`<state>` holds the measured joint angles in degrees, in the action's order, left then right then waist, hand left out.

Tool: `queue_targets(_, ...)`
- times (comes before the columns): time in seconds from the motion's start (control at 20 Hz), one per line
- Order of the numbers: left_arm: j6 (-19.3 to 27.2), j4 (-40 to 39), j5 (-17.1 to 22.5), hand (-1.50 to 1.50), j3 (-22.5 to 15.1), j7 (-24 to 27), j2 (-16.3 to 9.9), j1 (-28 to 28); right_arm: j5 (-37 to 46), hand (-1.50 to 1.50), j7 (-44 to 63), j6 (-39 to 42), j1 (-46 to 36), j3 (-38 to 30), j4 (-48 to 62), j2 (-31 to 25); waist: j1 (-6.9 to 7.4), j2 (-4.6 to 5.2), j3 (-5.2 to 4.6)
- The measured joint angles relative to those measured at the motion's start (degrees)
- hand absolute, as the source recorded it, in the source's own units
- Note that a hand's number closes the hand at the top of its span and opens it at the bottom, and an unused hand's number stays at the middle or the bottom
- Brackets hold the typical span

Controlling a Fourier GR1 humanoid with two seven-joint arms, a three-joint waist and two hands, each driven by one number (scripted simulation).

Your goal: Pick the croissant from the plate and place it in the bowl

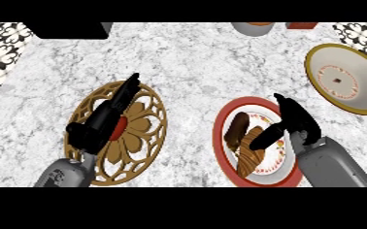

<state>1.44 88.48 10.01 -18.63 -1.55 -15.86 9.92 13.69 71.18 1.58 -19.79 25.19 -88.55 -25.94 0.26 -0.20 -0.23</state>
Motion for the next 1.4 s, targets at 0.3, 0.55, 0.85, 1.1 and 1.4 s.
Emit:
queue_targets(0.3, 0.0, 0.4, -0.4, 0.00, 0.4, -0.3, 0.3, -0.4, 5.6, -1.50, 0.2, 0.4, -0.3, 1.5, 0.5, 1.9, -0.42, -0.08, 0.05)
queue_targets(0.55, -0.4, 1.2, -0.6, 0.00, 0.6, -0.9, 0.4, -0.9, 11.7, -1.50, 0.2, 0.5, 0.0, 2.3, 1.6, 3.3, -0.41, -0.06, 0.08)
queue_targets(0.85, -0.8, 0.1, -0.9, 0.00, 1.3, -0.8, 1.0, 0.1, 17.1, -1.50, 0.3, 0.5, 2.3, 1.8, 2.4, 4.9, -0.65, -0.06, 0.05)
queue_targets(1.1, -1.0, 1.0, -0.9, 0.00, 1.8, -1.2, 0.9, -0.9, 19.6, -1.50, 0.1, 0.8, 6.7, 0.2, 0.0, 5.9, -0.77, -0.25, -0.03)
queue_targets(1.4, -1.5, 1.1, -1.8, 0.00, 1.7, 0.2, 1.5, -2.0, 20.9, -1.50, -1.5, 1.3, 8.7, -3.1, 1.9, 7.4, -0.44, -0.20, -0.09)
